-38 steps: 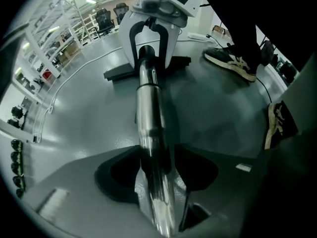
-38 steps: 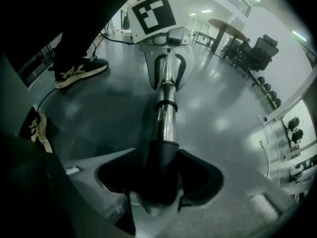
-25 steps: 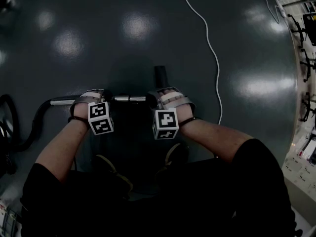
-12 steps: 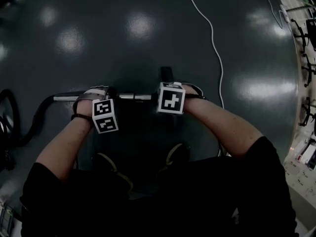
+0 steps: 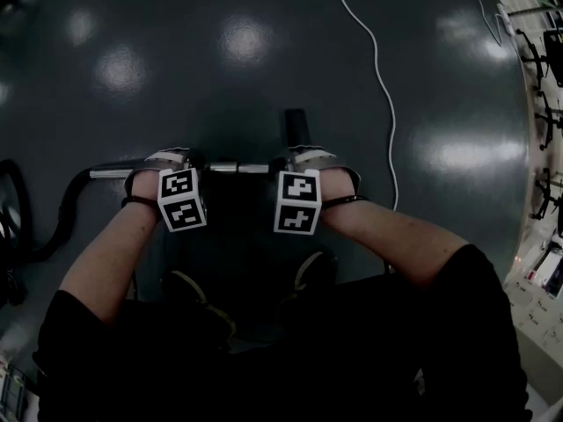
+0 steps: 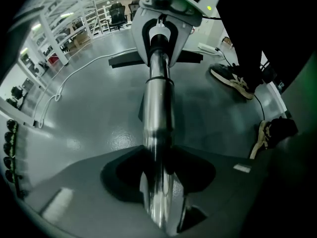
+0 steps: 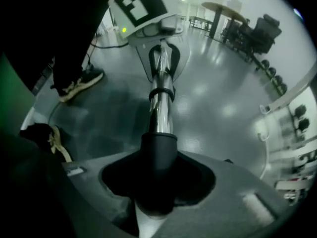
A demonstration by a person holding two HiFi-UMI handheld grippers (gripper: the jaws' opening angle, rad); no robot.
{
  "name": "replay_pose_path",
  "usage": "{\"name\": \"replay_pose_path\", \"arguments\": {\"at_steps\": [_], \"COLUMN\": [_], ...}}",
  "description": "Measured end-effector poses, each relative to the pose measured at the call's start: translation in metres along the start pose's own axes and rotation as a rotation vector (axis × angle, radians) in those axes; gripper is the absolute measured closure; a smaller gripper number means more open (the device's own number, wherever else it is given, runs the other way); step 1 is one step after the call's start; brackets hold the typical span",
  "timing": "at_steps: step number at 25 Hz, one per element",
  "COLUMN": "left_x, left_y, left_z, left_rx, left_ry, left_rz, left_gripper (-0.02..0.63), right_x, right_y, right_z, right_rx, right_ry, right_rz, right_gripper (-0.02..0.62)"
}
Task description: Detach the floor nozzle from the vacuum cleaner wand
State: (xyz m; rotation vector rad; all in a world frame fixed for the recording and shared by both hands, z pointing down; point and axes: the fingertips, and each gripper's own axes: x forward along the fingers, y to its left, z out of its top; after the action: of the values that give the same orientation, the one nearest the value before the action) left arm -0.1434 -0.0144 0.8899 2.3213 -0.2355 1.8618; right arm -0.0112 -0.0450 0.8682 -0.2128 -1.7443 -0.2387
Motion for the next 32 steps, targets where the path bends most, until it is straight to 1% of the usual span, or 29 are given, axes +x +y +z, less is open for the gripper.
{"name": "replay_pose_path", "arguments": {"at_steps": [2, 3, 4, 5, 6, 7, 9, 11, 14, 16, 18, 20, 21, 22, 23, 24, 25, 29, 30, 32], "left_x": [-0.003, -0.004, -0.006, -0.007, -0.008, -0.008, -0.008, -0.009, -0.009, -0.01, -0.011, -0.011, -0.012, -0.012, -0.012, -0.012, -0.013, -0.017, -0.018, -0.021], "left_y": [0.005, 0.008, 0.012, 0.016, 0.018, 0.018, 0.015, 0.014, 0.016, 0.016, 0.015, 0.013, 0.012, 0.011, 0.01, 0.01, 0.01, 0.011, 0.011, 0.011], "left_z": [-0.001, -0.001, 0.0, 0.0, 0.0, 0.0, 0.0, 0.003, 0.007, 0.009, 0.011, 0.013, 0.014, 0.015, 0.015, 0.015, 0.015, 0.015, 0.015, 0.016], "left_rx": [-0.03, -0.05, -0.068, -0.08, -0.086, -0.086, -0.076, -0.069, -0.075, -0.077, -0.063, -0.046, -0.041, -0.038, -0.038, -0.038, -0.036, -0.032, -0.038, -0.054], "left_ry": [-0.007, -0.013, -0.021, -0.028, -0.031, -0.029, -0.028, -0.04, -0.057, -0.068, -0.074, -0.075, -0.076, -0.075, -0.074, -0.072, -0.07, -0.087, -0.093, -0.107], "left_rz": [0.0, 0.004, 0.012, 0.022, 0.03, 0.031, 0.023, 0.021, 0.02, 0.019, 0.023, 0.025, 0.025, 0.024, 0.023, 0.022, 0.022, 0.018, 0.011, -0.001], "left_gripper": [0.436, 0.436, 0.436, 0.436, 0.436, 0.436, 0.436, 0.434, 0.436, 0.436, 0.437, 0.437, 0.437, 0.437, 0.437, 0.436, 0.436, 0.435, 0.434, 0.434], "right_x": [0.001, 0.001, 0.0, -0.001, -0.001, 0.0, -0.001, -0.005, -0.01, -0.013, -0.018, -0.024, -0.027, -0.03, -0.031, -0.031, -0.031, -0.028, -0.027, -0.024], "right_y": [-0.015, -0.024, -0.032, -0.037, -0.038, -0.034, -0.021, -0.011, -0.013, -0.013, -0.007, 0.002, 0.006, 0.008, 0.008, 0.008, 0.006, 0.0, -0.002, -0.012], "right_z": [-0.003, -0.004, -0.004, -0.004, -0.003, -0.002, 0.002, 0.004, 0.004, 0.0, -0.003, 0.0, 0.001, 0.002, 0.002, 0.002, 0.002, 0.007, 0.005, 0.0], "right_rx": [-0.093, -0.137, -0.166, -0.175, -0.161, -0.126, -0.023, 0.038, 0.06, 0.104, 0.202, 0.308, 0.349, 0.375, 0.381, 0.368, 0.343, 0.223, 0.169, 0.023], "right_ry": [0.066, 0.087, 0.097, 0.096, 0.083, 0.06, -0.006, -0.052, -0.082, -0.088, -0.105, -0.152, -0.166, -0.172, -0.172, -0.166, -0.159, -0.143, -0.125, -0.097], "right_rz": [-0.163, -0.228, -0.269, -0.279, -0.255, -0.199, -0.035, 0.103, 0.235, 0.335, 0.479, 0.642, 0.704, 0.739, 0.741, 0.708, 0.65, 0.356, 0.265, 0.03], "right_gripper": [0.444, 0.445, 0.449, 0.452, 0.453, 0.454, 0.456, 0.459, 0.457, 0.456, 0.453, 0.451, 0.449, 0.449, 0.449, 0.451, 0.452, 0.462, 0.466, 0.468]}}
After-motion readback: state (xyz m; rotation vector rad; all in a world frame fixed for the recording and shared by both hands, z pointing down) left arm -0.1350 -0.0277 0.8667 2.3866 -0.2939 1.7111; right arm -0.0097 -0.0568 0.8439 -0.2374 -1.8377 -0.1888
